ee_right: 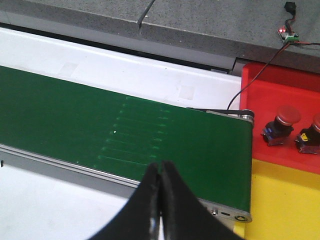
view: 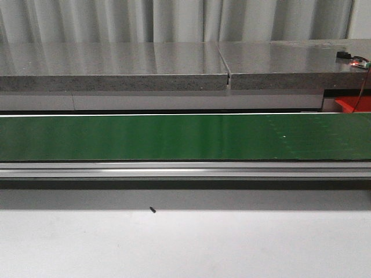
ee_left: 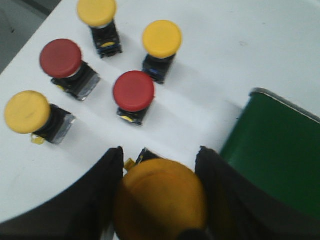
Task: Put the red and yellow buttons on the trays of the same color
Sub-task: 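Grasp the yellow push-button with the left gripper and lift it, then lower the yellow button onto the green belt and open the left gripper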
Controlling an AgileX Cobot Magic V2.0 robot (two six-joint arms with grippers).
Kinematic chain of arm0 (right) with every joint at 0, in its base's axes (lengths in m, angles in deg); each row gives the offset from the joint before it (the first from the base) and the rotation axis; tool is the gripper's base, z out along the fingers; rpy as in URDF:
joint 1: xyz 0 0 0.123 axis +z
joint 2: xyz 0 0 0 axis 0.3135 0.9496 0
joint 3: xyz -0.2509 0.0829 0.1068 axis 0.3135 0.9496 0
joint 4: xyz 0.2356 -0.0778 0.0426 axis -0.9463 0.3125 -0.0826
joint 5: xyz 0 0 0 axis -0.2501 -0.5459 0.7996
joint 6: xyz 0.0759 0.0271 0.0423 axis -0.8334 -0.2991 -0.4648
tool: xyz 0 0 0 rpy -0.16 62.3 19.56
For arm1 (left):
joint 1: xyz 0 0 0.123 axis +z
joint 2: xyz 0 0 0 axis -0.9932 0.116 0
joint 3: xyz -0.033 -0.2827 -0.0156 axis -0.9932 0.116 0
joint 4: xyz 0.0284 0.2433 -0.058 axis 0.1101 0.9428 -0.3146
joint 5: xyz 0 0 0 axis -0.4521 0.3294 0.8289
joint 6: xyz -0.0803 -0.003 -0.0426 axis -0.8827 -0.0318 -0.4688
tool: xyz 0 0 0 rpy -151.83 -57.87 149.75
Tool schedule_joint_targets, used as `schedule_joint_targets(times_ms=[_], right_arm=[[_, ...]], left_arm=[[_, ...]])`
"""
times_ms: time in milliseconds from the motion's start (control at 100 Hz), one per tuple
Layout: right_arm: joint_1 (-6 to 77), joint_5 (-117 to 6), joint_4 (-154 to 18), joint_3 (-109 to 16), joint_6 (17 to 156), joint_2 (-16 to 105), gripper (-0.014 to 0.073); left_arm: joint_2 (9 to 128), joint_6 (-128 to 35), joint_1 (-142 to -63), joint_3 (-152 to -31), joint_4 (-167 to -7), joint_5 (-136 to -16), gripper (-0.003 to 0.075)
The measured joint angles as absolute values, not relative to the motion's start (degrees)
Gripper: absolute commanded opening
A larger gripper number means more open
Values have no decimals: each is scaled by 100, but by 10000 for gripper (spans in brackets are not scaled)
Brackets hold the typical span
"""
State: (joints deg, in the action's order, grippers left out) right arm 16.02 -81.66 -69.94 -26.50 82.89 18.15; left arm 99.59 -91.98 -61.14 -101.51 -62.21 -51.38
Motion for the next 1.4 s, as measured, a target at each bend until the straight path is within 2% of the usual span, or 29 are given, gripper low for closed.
schedule_joint_targets(times_ms=[350, 890, 940, 1010, 1120, 1200, 1240, 1400], right_arm=[[1602, -8166, -6994, -2650, 8289, 1815, -68], [1602, -8166, -6994, -2650, 8289, 1815, -68], [1602, -8166, -6994, -2650, 8289, 1815, -68], [1602, -8166, -6994, -2650, 8289, 1815, -68], [1602, -8166, -6994, -2650, 8289, 1815, -68], [1602, -8166, -6994, -2650, 8289, 1815, -68], [1602, -8166, -6994, -2650, 8289, 1815, -68], [1602, -8166, -6994, -2650, 8289, 1815, -68]], left_arm=[[9945, -9198, -7155, -10165, -6241, -4950, 134], [10530, -9154, -7265, -10165, -6347, -5076, 150], [10575, -9125, -7265, -10176, -6371, -5087, 187], [10575, -9098, -7273, -10179, -6411, -5087, 294], [10585, -8995, -7273, -10179, -6434, -5087, 575], [10609, -8941, -7278, -10179, -6434, -5077, 702], [10609, -8931, -7278, -10179, -6447, -5077, 714], [10610, -8917, -7286, -10179, -6495, -5065, 662]])
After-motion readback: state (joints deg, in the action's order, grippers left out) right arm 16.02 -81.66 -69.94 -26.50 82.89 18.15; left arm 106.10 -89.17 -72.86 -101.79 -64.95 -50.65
